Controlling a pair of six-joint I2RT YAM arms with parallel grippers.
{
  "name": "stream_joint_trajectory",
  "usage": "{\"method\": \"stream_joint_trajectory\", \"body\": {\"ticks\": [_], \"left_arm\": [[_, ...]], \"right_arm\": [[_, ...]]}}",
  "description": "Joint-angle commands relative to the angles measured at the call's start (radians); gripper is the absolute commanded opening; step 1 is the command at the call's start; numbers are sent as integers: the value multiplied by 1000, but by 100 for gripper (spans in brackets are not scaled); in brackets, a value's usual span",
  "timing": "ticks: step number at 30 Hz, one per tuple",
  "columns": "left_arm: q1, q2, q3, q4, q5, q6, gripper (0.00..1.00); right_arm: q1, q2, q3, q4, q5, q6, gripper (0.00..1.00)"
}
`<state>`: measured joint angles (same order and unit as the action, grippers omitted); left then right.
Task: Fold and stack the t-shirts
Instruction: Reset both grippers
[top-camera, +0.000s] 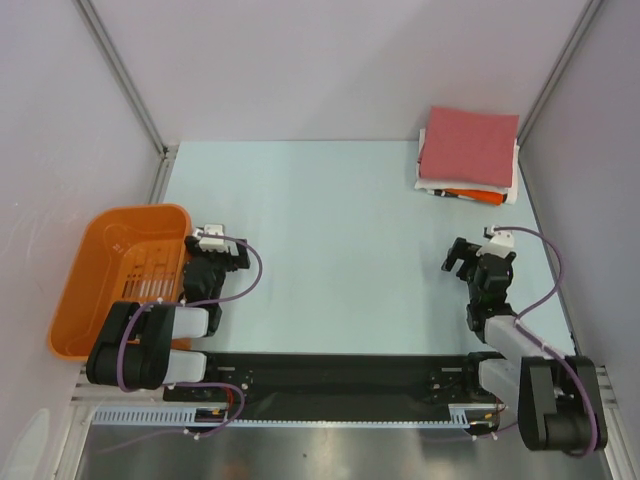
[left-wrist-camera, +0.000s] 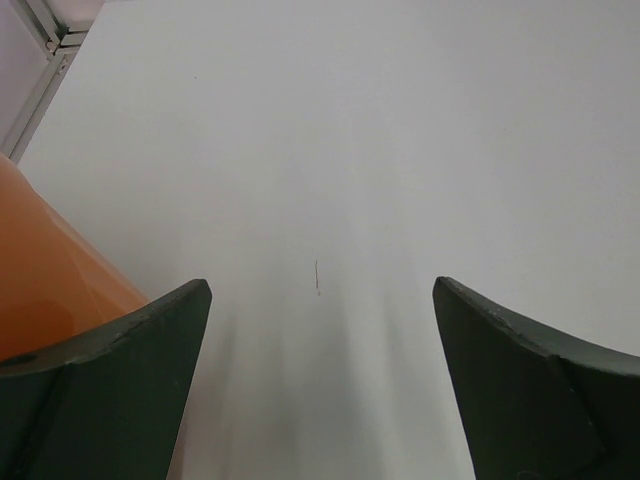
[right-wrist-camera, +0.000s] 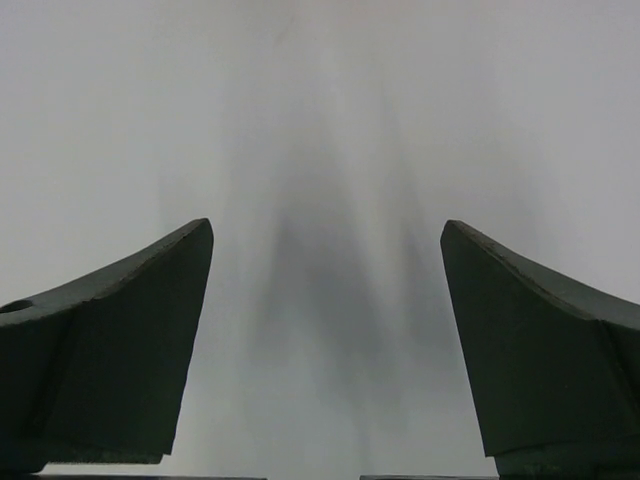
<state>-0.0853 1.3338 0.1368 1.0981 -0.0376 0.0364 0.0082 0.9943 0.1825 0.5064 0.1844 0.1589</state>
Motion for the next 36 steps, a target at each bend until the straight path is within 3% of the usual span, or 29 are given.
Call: {"method": "stream_joint_trajectory", "body": {"ticks": [1,10,16,36], "left_arm": [[25,-1,27,88,-28,13,100],[25,-1,27,86,-30,13,100],[25,-1,27,88,-28,13,100],[25,-1,27,88,-30,11,100]], "right_arm": [[-27,131,-17,375,-45,-70,100],[-54,486,-8,742,-172,-93,100],[-27,475,92,543,-146,-126,100],[-16,480,101,537,-152,-136,100]]}}
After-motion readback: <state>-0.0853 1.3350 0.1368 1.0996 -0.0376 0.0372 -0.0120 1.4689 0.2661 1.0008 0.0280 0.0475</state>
